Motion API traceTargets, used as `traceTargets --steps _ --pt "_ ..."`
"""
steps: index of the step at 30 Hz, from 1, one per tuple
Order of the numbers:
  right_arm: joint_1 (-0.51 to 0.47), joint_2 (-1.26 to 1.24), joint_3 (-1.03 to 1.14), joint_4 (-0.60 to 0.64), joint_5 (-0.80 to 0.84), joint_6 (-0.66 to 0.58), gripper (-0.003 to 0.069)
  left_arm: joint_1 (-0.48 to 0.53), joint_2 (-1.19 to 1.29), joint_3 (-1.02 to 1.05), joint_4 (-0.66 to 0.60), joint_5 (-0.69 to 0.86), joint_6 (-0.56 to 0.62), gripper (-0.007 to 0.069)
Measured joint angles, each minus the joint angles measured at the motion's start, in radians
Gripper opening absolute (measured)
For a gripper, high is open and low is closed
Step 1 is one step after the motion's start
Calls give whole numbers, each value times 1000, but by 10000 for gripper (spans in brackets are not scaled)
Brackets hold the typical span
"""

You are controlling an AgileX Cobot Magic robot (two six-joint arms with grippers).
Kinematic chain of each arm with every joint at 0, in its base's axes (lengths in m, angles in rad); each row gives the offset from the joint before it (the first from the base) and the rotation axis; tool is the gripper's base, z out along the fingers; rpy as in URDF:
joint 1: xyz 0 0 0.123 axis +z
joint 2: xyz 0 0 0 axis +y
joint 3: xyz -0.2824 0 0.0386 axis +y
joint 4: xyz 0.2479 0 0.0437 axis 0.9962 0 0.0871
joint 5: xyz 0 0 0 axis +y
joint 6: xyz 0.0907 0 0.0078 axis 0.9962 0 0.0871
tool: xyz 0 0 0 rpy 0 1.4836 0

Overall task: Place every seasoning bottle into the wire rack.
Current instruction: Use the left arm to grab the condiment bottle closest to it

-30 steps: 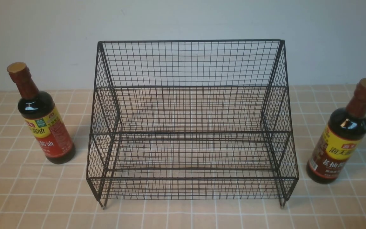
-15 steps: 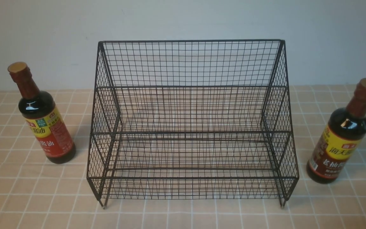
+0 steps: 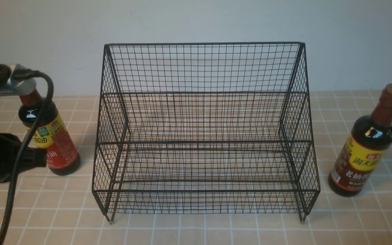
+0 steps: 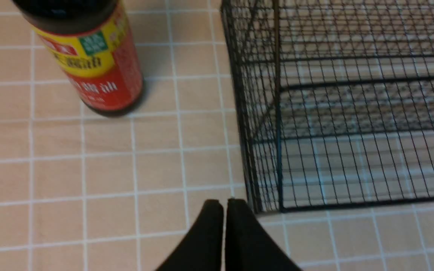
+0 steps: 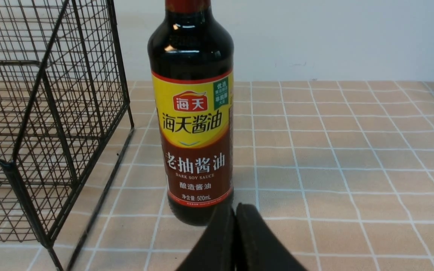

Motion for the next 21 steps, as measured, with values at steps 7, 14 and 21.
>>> traceTargets --steps 7,14,21 --pt "0 0 0 0 0 0 -14 158 90 -231 102 54 -92 -7" --pt "0 0 0 0 0 0 -14 204 221 -352 13 79 -26 16" --pt "0 0 0 0 0 0 -14 204 247 -356 -132 -7 168 181"
